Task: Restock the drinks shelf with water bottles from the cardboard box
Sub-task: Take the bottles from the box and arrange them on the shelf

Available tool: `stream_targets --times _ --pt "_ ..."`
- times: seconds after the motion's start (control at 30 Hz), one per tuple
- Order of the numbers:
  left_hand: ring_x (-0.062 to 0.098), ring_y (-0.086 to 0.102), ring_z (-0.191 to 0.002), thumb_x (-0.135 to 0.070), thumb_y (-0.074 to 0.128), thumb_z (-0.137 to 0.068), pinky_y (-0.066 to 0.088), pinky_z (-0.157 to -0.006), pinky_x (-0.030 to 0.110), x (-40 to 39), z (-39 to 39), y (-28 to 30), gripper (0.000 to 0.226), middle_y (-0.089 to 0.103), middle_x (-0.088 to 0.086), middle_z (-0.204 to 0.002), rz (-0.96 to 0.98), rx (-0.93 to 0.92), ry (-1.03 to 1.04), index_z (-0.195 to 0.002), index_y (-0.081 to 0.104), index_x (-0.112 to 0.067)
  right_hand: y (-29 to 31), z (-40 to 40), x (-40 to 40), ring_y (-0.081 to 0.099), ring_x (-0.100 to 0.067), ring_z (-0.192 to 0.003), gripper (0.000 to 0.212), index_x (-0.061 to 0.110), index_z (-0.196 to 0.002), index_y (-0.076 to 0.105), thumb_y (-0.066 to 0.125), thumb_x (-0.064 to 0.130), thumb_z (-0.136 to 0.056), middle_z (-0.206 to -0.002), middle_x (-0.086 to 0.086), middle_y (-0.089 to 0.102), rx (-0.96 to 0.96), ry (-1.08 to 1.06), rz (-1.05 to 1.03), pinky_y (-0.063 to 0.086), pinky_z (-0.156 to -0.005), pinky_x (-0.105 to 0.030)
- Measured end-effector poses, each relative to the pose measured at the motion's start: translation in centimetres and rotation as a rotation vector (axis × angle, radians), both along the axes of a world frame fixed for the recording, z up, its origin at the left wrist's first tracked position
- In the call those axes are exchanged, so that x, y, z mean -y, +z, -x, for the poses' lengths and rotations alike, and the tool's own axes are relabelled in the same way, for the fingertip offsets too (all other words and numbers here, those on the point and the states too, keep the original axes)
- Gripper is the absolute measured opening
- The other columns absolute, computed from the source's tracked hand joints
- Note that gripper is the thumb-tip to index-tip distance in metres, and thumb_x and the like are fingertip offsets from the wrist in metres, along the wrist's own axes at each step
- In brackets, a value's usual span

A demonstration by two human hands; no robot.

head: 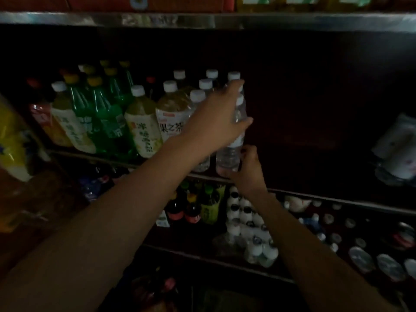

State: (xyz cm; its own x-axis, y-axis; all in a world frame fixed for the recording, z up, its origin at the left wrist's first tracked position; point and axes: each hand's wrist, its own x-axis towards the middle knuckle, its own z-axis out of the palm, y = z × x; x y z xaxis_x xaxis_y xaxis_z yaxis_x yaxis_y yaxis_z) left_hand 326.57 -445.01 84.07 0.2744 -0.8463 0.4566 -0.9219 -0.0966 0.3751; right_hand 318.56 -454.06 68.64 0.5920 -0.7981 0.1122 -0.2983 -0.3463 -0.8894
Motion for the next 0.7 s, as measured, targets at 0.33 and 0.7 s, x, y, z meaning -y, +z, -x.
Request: stream_targets --times 0.33,0.7 --pt "0.009 0.046 -0.123 -0.031 0.066 -0.087 0.035 -0.092 0.019 -3.6 -0.7 -3.1 0.069 0.047 -0.004 -0.142 -0.029 -0.291 0.003 -0.146 0.03 -0.023 1.4 7.4 -3.9 0.049 -0.023 -0.123 0.089 0.011 -0.14 0.033 0.078 0.046 -0.073 -0.138 -0.011 0.045 -0.066 -0.29 -0.115 0.04 -0.085 -0.024" --pt "0.022 0.04 -0.134 -0.027 0.063 -0.09 0.037 -0.1 0.028 -12.7 4.3 -8.9 0.07 0.037 0.0 -0.149 -0.288 -0.587 -0.058 -0.149 0.026 -0.021 -0.2 16.7 -13.8 0.057 -0.019 -0.105 0.064 0.012 -0.131 0.048 0.07 0.047 -0.082 -0.117 0.0 0.058 -0.14 -0.452 -0.154 0.043 -0.07 -0.025"
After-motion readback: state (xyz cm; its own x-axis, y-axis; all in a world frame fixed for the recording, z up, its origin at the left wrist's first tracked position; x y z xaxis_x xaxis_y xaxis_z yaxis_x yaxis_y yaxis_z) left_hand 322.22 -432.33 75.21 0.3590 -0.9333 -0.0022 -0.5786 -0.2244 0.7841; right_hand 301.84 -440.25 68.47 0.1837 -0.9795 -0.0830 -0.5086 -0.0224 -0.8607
